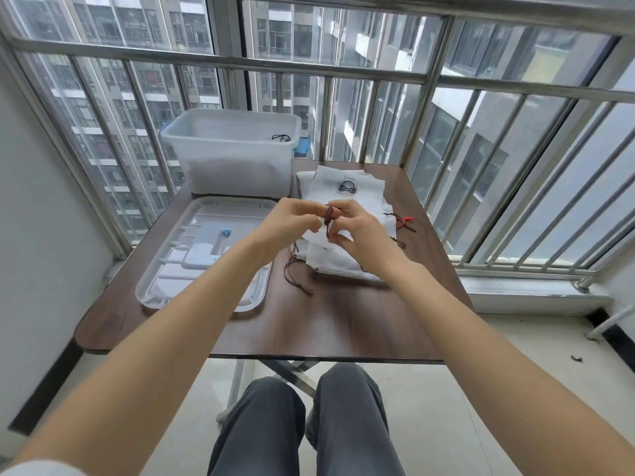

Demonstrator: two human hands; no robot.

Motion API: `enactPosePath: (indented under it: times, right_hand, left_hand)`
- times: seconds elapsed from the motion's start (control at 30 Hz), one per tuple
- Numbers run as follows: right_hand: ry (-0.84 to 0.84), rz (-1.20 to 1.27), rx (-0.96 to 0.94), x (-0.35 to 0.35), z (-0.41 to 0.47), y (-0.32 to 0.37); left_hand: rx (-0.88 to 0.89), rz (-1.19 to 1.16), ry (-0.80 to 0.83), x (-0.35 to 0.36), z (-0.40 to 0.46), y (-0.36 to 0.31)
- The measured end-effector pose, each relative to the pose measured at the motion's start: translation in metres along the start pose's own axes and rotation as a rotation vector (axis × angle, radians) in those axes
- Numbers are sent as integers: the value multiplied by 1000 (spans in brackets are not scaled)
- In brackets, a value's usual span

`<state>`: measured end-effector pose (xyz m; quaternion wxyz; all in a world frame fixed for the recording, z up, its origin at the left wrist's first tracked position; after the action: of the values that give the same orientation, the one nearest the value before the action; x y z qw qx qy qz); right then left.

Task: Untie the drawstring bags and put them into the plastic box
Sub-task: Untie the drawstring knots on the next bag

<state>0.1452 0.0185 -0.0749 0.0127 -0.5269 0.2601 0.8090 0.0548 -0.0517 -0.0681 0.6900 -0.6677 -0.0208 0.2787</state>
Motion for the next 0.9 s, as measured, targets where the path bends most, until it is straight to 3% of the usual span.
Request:
enactPosePath:
  times: [0.17,0.37,0.43,0.53,0.63,0.73,0.8,0.9]
  right_hand:
    - [-42,-30,116,-3,1,-9]
    - [-43,-80,145,-5,1,-9]
    - [-46,-95,154,-5,1,-9]
    - [-47,-103,177,-4,1,-11]
    - [-58,-85,199,-2,2,-11]
    - [-70,-70,229,0,3,-10]
    - [-84,-70,242,0,4,-10]
    - [-94,-106,266,1,5,-10]
  left_hand:
    - [98,500,-137,-5,1,-12]
    - [223,1102,-136,3,0,-14]
    - [243,1203,-171,-1,-3,-15]
    - [231,1049,-161,-7,-5,-12]
    - [148,560,-109,-7,-6,-6]
    - [112,251,-67,-6,-7,-2]
    - [132,145,-39,-3,-8,-3]
    - [204,195,-76,-3,-10,-7]
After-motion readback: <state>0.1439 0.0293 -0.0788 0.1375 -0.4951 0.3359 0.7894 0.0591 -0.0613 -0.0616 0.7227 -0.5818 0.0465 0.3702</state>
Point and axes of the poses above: each hand's wrist, its own z-axis towards the middle knuckle, its own x-axis out of the palm, y = z × x, the point moved 7 cm from there along z, towards the middle knuckle, and after that the axes turned 3 degrees about x, right-handed, at the moved point
